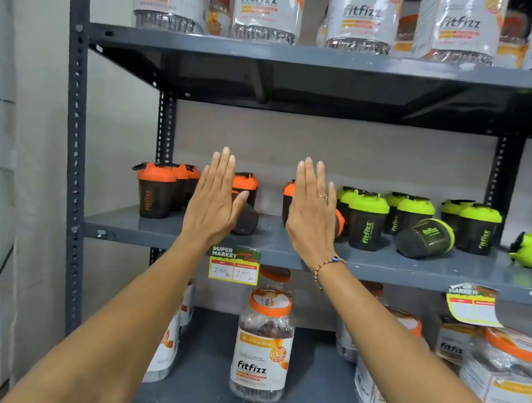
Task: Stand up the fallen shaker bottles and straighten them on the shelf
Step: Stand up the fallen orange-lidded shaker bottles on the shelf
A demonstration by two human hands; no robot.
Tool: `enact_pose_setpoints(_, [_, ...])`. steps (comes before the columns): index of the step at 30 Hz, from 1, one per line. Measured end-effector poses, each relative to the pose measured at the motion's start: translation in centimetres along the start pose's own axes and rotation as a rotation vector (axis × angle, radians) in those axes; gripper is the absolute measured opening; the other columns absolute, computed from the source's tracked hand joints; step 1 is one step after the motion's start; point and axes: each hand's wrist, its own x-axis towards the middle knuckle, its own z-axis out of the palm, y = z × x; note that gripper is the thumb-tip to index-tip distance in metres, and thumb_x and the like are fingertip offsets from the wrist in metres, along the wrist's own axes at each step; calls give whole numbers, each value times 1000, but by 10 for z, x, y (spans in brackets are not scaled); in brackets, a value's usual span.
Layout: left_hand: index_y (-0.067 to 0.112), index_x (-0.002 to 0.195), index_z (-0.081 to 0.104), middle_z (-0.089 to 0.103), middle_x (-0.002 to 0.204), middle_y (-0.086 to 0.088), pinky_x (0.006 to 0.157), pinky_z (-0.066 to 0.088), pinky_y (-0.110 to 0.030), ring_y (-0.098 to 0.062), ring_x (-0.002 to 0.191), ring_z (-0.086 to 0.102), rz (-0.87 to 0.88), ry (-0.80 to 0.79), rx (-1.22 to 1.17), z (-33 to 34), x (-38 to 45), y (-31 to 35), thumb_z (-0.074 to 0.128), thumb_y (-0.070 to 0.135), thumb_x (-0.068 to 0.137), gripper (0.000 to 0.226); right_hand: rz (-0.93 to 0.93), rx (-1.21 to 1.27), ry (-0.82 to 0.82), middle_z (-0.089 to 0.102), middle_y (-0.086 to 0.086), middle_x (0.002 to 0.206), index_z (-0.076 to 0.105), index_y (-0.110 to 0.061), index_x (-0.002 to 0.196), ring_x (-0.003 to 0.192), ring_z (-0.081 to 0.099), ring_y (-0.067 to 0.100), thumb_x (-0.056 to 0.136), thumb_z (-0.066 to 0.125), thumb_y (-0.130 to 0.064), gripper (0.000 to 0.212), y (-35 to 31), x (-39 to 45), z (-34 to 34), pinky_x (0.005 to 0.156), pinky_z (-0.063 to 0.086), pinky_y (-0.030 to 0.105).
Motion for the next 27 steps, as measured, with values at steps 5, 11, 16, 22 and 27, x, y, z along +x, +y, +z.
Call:
enact_pose_setpoints(5, [4, 152, 18, 13, 161, -8, 121, 3, -30, -17, 150, 5, -111, -125, 2, 7, -34, -48, 28, 40, 102, 63, 29, 241, -227, 53, 17, 130, 56, -1, 125, 122, 49, 33, 99, 38, -17, 36, -25, 2, 24, 98, 38, 39])
enact_pose_setpoints(11, [3, 137, 49, 49, 143, -14, 117, 22, -40, -28, 138, 40, -105, -174, 32, 24, -77, -108, 27, 37, 99, 55, 278, 337, -503, 59, 25, 123, 58, 5, 117, 118, 53, 39, 92, 53, -39, 51, -61, 20, 71, 96, 41, 40])
enact_pose_setpoints(16, [9, 111, 61, 64, 109, -9, 104, 31, -39, -28, 104, 57, -118, -80, -2, 44, -98, -128, 33, 37, 95, 44, 414, 352, -577, 59, 22, 126, 56, 2, 121, 119, 55, 37, 74, 70, -55, 75, -69, 31, 98, 93, 46, 40])
enact_pose_setpoints(22, [11, 103, 59, 63, 101, -7, 94, 31, -34, -21, 96, 50, -94, 119, -14, 64, -102, -133, 41, 33, 94, 30, 414, 347, -741, 62, 8, 99, 54, -13, 95, 85, 58, 26, 72, 73, -53, 50, -65, 43, 96, 65, 41, 28])
enact_pose_setpoints(27, [10, 102, 60, 63, 100, -8, 92, 33, -35, -21, 95, 49, -56, 167, -2, 67, -102, -137, 41, 32, 94, 30, 407, 256, -873, 60, 6, 85, 51, -9, 75, 63, 56, 14, 67, 79, -48, 49, -72, 67, 80, 48, 43, 26])
